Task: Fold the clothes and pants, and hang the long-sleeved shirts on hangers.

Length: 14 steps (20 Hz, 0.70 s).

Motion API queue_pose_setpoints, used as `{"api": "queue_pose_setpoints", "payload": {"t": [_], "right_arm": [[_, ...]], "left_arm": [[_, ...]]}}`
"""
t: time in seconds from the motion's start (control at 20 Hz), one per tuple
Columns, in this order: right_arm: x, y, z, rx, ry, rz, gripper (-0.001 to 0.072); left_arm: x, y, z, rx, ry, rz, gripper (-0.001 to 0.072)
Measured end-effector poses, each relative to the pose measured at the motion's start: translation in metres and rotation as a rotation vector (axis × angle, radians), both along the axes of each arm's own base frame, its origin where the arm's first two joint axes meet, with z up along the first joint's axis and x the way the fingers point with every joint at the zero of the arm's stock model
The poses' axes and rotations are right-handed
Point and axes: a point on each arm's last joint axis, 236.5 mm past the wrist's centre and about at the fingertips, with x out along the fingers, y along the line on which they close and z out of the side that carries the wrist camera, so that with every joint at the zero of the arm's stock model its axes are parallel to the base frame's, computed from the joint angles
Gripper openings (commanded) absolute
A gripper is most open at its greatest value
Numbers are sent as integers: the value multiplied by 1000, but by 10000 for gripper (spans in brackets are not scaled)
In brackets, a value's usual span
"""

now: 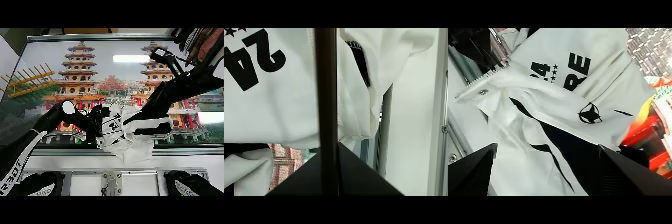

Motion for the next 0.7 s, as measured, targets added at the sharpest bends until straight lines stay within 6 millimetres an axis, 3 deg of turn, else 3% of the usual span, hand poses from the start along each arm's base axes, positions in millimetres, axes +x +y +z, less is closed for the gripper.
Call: {"api": "queue_pose_setpoints", "payload": {"t": [0.4,0.7], "right_arm": [[0,-89,-55,255,-47,55,710],[-8,-108,-96,448,-103,94,710]], "left_arm": [[0,0,0,0,0,0,14],[0,0,0,0,0,0,14]]}}
